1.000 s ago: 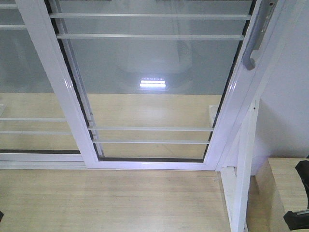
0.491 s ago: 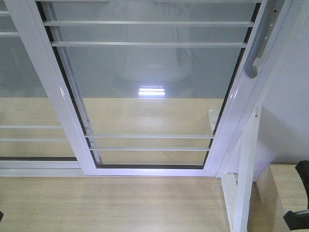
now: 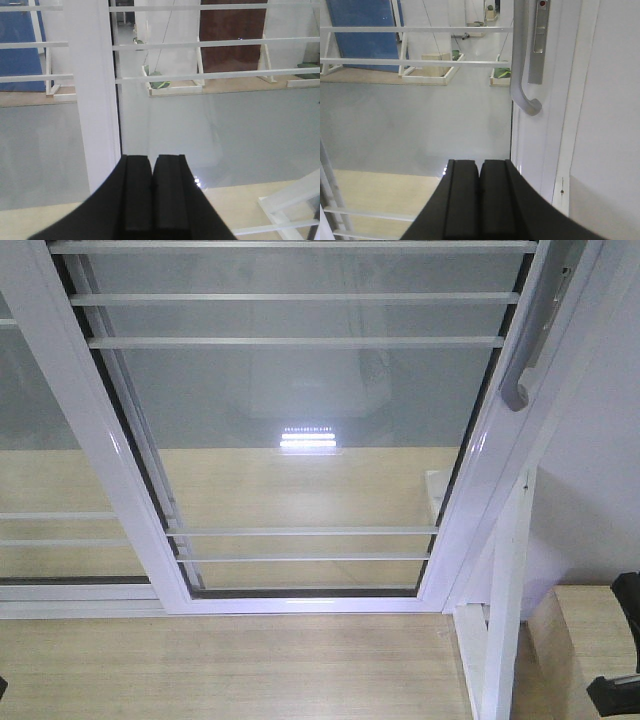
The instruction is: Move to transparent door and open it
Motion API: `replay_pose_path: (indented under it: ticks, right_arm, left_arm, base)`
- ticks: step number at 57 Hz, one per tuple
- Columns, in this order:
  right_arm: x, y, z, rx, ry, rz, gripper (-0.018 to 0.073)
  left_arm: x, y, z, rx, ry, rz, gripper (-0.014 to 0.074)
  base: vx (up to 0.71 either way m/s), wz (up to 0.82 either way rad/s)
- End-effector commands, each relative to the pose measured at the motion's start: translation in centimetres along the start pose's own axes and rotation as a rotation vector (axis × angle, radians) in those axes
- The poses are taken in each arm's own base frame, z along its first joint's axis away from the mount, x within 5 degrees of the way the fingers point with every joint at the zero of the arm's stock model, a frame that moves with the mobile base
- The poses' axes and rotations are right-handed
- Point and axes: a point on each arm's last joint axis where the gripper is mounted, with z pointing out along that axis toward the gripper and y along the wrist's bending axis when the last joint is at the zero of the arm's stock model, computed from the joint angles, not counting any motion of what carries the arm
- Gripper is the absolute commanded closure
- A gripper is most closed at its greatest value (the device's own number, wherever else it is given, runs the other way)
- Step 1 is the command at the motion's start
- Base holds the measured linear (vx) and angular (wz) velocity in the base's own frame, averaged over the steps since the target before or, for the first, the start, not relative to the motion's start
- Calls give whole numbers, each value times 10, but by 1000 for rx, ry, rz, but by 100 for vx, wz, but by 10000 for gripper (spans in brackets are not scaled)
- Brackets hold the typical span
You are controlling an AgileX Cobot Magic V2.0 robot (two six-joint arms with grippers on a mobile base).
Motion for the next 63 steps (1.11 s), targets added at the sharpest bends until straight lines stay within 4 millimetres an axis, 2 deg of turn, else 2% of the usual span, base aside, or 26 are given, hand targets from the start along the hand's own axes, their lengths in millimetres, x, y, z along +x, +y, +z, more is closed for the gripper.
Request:
replay_pose_path:
  ticks: [1,63]
  right_arm:
    - [-7,-1,0,9,-86,-10,558]
    - [-7,-1,0,9,-80,-10,558]
  left_arm:
    - [-15,0,-3,2,-111,-5,594]
    - [-15,0,-3,2,-114,-5,594]
  base:
    - [0,1]
    - [0,0]
